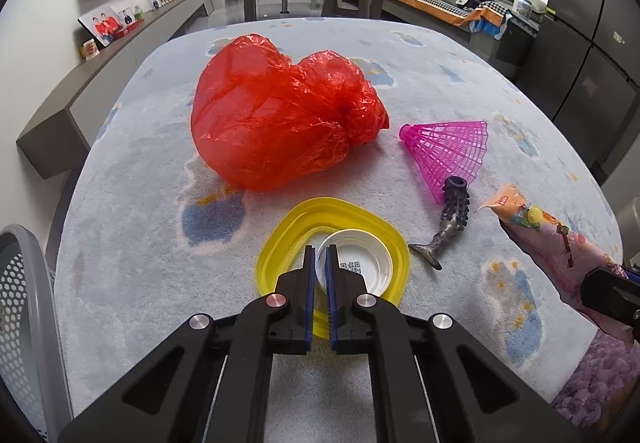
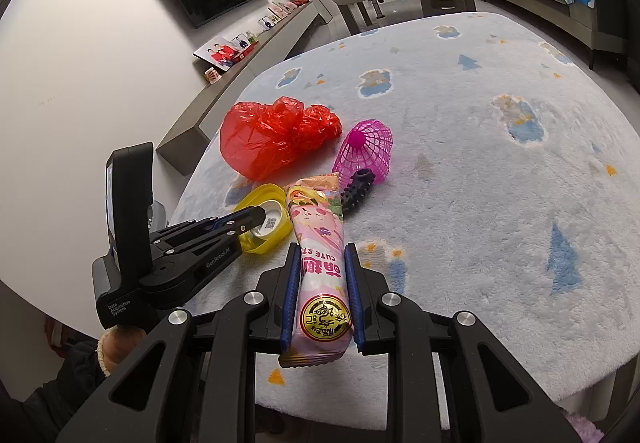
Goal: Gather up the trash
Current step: 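Grasp the white cap inside the yellow lid with the left gripper while the right gripper holds the tube, then lift the white cap and pink tube and carry both toward the wastebasket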
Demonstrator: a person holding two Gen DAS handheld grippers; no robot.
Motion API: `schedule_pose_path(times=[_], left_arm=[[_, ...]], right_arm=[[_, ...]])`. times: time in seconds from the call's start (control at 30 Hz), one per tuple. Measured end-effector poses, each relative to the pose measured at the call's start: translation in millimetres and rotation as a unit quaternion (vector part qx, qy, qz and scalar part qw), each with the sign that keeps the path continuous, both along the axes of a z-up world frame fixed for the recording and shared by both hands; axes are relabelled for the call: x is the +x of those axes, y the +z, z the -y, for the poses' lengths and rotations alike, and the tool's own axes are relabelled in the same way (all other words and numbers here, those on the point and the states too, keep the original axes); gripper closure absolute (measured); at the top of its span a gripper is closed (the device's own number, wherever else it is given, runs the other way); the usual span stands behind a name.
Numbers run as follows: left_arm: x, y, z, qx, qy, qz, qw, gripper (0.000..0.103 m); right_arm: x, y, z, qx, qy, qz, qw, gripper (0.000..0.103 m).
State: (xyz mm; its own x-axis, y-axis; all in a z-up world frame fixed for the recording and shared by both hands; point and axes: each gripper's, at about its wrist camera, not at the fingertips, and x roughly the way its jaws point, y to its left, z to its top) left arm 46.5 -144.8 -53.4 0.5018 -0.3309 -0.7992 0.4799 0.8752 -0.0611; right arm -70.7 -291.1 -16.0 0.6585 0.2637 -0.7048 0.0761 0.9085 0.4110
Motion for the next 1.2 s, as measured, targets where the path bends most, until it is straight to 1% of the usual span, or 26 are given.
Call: schedule_pose_path(times=[0.13, 0.37, 0.63, 0.8, 1.03, 1.2], left_arm=[[-3.4, 2.4, 1.0, 0.007, -0.001, 0.011, 0.9999, 0.097], [-8.7, 13.7, -6.3, 0.000, 0.006, 0.028, 0.9996, 0.097], [-15.1, 28.1, -21.9, -0.006, 0.012, 0.048, 0.9987, 0.097], [-20.2, 36.5, -37.0, -0.010, 0.017, 0.060, 0.9980, 0.097], [-24.6, 42.2, -68.6, -0.001, 0.044, 0.075, 0.9962, 0.097], [-29.3, 48.0, -93.7, -0.003, 0.061, 0.085, 0.9945, 0.097]], right_arm=[[1.3, -0.6, -0.9, -0.001, -0.001, 0.000, 1.000, 0.081], [-2.1, -0.7, 2.4, -0.006, -0.005, 0.000, 1.000, 0.081], [-0.6, -1.0, -3.1, -0.011, -0.005, 0.001, 1.000, 0.081], [0.7, 0.5, -9.2, -0.009, 0.001, 0.003, 1.000, 0.081], [7.0, 4.7, -26.3, -0.015, 0.013, 0.005, 1.000, 0.081], [11.8, 9.6, -41.9, -0.024, 0.022, 0.009, 0.999, 0.081]])
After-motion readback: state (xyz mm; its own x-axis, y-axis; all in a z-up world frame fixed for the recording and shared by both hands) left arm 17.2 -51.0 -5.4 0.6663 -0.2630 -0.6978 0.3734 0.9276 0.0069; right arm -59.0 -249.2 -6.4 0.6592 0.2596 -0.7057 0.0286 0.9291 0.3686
